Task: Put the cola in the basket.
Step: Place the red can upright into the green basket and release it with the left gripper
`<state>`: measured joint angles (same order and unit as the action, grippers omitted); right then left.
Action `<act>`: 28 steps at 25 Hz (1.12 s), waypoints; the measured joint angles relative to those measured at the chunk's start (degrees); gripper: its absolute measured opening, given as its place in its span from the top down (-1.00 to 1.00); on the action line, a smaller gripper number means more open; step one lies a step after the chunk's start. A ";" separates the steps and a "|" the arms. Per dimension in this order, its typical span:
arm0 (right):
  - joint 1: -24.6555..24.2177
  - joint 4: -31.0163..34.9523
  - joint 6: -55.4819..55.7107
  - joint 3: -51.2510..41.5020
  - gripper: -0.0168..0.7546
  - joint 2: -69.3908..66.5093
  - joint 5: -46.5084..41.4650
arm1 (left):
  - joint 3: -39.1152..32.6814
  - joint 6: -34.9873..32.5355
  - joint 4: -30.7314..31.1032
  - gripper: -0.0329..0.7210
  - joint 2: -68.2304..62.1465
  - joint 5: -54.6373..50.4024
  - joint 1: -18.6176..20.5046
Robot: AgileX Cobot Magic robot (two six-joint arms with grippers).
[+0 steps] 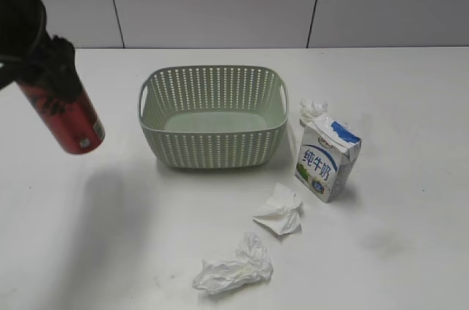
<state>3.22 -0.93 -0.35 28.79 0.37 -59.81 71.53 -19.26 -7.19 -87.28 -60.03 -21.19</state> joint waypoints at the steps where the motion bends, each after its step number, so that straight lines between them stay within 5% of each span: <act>1: 0.00 0.00 0.00 0.00 -0.57 0.00 0.00 | 2.07 0.00 0.79 -0.50 -0.05 -0.51 0.00; 12: 0.00 0.00 0.00 0.00 -0.58 0.00 0.00 | 26.60 1.24 3.49 -0.50 -11.06 -10.47 -1.04; 19: 0.00 0.00 0.00 0.00 -0.58 0.00 0.00 | 39.40 1.24 2.62 -0.50 -21.71 -10.89 -7.97; 28: 0.00 0.00 0.00 0.00 -0.57 0.00 0.00 | 42.75 1.24 1.75 -0.50 -32.74 -10.86 -13.42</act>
<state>3.22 -0.93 -0.35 28.79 0.37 -59.81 114.29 -18.02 -5.44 -120.02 -70.89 -34.61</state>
